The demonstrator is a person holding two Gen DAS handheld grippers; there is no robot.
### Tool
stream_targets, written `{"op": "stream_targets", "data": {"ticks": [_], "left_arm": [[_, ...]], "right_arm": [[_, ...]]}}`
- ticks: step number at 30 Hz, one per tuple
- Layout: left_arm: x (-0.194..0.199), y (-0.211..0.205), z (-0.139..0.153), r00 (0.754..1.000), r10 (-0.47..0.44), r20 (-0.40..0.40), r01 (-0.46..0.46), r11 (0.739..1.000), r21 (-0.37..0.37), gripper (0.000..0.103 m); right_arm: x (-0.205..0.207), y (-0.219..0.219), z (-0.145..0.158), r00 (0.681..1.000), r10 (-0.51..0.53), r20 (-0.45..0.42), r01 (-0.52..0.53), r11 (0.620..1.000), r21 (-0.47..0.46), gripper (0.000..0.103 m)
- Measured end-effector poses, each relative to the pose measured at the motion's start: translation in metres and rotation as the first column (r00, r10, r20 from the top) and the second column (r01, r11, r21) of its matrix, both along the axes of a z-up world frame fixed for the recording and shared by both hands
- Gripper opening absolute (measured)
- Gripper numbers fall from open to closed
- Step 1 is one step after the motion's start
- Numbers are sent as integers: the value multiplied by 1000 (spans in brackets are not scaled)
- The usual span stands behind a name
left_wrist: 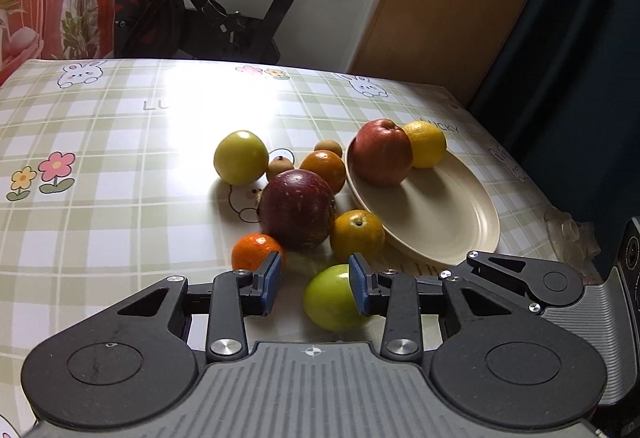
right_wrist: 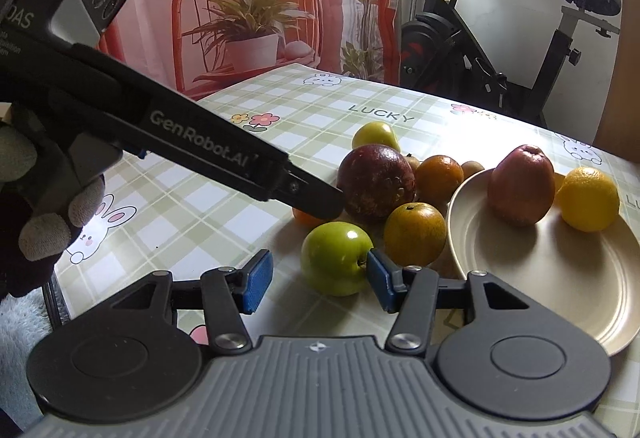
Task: Organize fruits
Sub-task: 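Move the left tool back to the green apple and close on it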
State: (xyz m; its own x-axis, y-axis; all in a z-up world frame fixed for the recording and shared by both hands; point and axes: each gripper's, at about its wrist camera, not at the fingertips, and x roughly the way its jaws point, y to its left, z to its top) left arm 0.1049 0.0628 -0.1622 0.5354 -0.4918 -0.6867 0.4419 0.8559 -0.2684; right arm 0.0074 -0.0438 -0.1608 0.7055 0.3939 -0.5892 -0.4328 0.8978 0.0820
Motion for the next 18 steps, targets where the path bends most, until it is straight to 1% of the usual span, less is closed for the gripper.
{"op": "stream_targets", "data": {"ticks": [5, 11, 18], "left_arm": [[3, -14, -8, 1000, -10, -25, 9, 1000, -14, 39], [-1, -17, -12, 999, -24, -42, 23, 999, -30, 39], [-9, -20, -15, 998, -44, -48, 42, 999, -32, 41]], "right_arm": [[-1, 1, 1, 1000, 4, 2, -4, 1000, 1, 54], [-3, -2, -1, 1000, -8, -1, 8, 1000, 4, 54], [2, -5, -7, 999, -29, -37, 30, 999, 21, 54]]}}
